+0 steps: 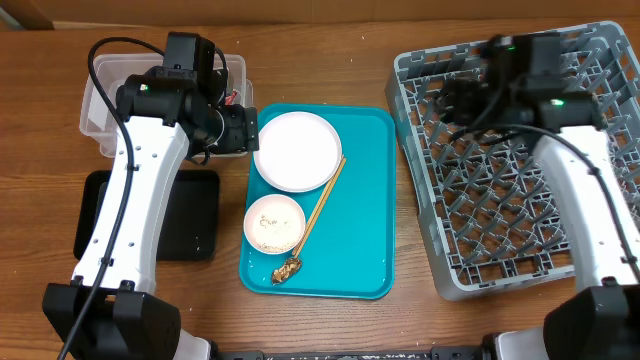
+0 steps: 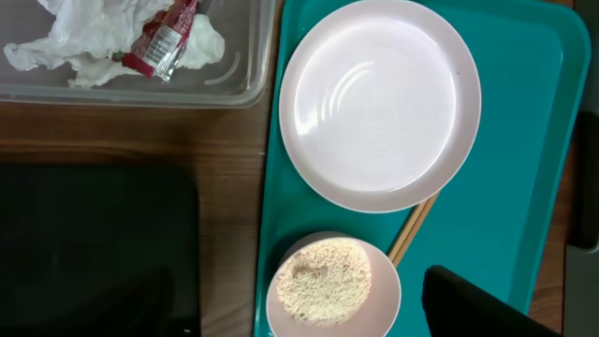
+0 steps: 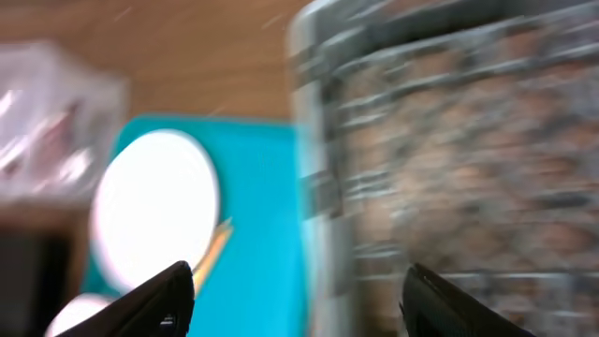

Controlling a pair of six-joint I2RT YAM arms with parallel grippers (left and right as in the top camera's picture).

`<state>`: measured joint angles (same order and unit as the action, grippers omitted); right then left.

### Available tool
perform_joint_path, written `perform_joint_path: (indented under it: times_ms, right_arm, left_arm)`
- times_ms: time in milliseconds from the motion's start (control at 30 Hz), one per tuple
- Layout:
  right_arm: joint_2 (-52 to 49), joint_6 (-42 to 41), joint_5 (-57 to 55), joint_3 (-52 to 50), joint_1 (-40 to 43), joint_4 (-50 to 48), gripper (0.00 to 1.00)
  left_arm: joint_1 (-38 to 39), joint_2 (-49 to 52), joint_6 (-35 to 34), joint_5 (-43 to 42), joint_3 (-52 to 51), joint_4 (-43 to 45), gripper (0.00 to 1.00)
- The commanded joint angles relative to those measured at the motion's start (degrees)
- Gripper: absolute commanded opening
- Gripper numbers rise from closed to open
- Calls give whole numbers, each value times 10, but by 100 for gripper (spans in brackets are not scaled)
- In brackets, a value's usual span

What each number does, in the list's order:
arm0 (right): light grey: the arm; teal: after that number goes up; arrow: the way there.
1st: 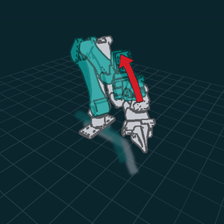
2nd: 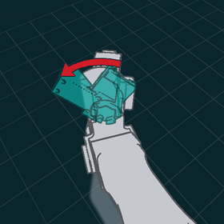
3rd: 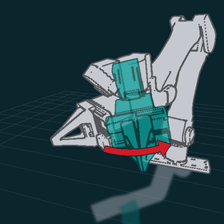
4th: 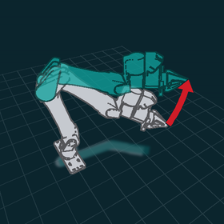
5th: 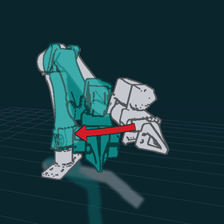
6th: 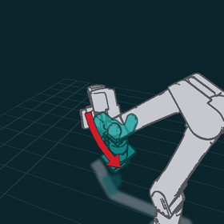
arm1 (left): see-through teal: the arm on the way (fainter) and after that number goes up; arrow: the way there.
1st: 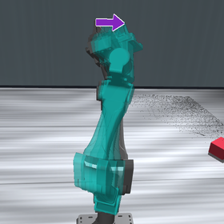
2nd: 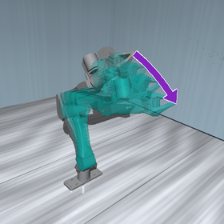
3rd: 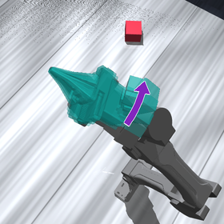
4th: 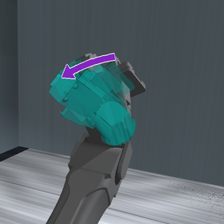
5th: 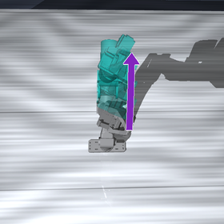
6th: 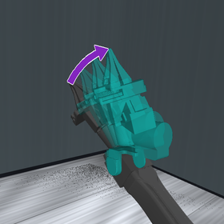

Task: Sort waste into correct bins and load items into the dishwasher
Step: 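Lower the small bowl into the rack and open the right gripper, then reach the left gripper to the rice bowl and grasp its rim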

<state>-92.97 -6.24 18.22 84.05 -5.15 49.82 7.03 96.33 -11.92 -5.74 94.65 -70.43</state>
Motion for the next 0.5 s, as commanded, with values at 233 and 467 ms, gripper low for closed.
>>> perform_joint_path:
  times_ms: [233, 467]
  right_arm:
    - [-6, -16, -9, 3, -52, 74, 74]
    - [-6, -15, -128, 3, -37, 162, 78]
  left_arm:
    - [38, -3, -5, -33, -3, -43, 84]
    - [123, -3, -7, -28, -49, -45, 84]
